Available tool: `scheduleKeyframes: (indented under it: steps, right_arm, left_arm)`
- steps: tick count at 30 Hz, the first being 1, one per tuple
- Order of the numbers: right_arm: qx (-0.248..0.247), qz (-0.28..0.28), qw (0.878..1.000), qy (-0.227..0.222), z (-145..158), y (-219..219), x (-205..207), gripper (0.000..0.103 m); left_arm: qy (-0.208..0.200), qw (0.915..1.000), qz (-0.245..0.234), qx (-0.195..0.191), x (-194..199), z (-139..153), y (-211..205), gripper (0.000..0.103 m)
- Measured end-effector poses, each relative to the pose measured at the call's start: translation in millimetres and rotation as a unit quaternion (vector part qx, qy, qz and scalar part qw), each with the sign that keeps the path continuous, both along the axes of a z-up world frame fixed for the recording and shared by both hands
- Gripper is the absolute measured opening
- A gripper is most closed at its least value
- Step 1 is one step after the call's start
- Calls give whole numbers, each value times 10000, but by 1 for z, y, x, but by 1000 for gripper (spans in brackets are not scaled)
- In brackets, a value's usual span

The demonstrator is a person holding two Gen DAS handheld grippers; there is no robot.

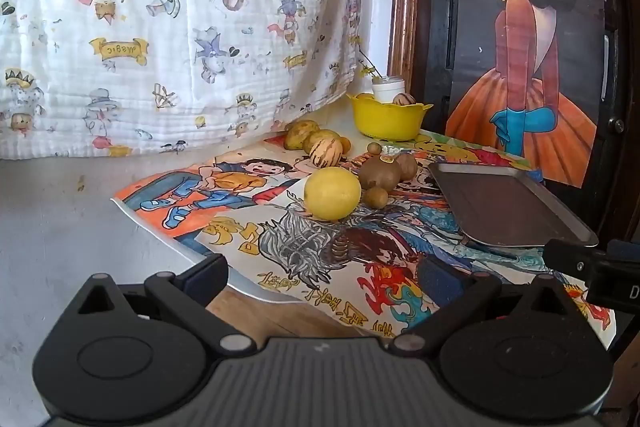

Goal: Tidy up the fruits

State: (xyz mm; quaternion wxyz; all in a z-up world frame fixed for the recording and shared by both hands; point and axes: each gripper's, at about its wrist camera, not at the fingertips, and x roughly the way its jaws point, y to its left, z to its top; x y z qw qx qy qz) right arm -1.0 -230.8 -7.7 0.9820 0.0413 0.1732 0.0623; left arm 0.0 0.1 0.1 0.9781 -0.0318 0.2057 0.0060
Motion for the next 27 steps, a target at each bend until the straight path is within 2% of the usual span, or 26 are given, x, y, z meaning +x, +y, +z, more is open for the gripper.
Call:
scheduleKeyframes:
  steps: [27]
  right_arm:
    - [9, 6, 10000, 17, 0, 1, -1, 103]
  left_arm:
    - [-11, 10000, 3, 1, 0, 0, 0, 103]
